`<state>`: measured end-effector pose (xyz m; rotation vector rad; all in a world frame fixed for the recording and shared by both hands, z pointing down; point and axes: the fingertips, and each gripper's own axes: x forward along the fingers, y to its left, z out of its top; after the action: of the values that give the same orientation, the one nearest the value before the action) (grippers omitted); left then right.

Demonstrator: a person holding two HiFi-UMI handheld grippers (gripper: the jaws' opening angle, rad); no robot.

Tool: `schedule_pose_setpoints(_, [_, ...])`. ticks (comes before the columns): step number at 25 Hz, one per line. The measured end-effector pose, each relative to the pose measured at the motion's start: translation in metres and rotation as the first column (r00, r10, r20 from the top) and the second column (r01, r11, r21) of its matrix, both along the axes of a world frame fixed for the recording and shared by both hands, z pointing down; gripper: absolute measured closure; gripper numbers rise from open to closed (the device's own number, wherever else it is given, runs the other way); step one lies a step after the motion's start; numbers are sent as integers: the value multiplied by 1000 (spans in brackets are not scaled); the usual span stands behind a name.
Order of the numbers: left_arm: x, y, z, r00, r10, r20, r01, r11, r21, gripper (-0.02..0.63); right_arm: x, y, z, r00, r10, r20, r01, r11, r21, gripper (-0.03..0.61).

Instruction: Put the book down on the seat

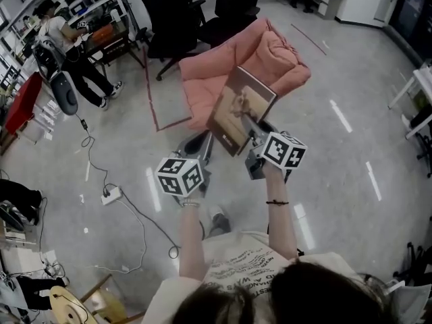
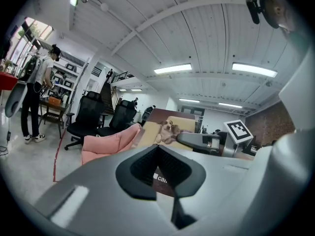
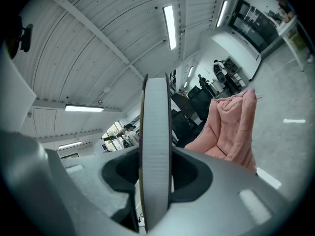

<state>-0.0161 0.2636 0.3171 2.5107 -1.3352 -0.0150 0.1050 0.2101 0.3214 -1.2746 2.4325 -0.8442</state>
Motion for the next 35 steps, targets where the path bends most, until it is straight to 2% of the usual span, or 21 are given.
schedule_pose_setpoints(9, [-40,-74,6,1000,11,-15,-12,1000,-16,614,-44,-68,12,1000,-8,-12,8,1000,-21,430])
schedule_pose_setpoints(20, [-75,-128,13,999,33,-18,-33,999,-6,614,-65,-124,27,999,51,14,-50,998,-41,430])
schedule_pose_setpoints(26, [-89,-162,22,999,34,-24,-35,999,-30,614,-74,-155,36,998,66,2,-66,996,-64,430])
schedule_pose_setpoints(35, [-102,-246,32,998,53,-32,-54,997,-60,614,-84,-234,41,997,81,-3,-81,992,-101,430])
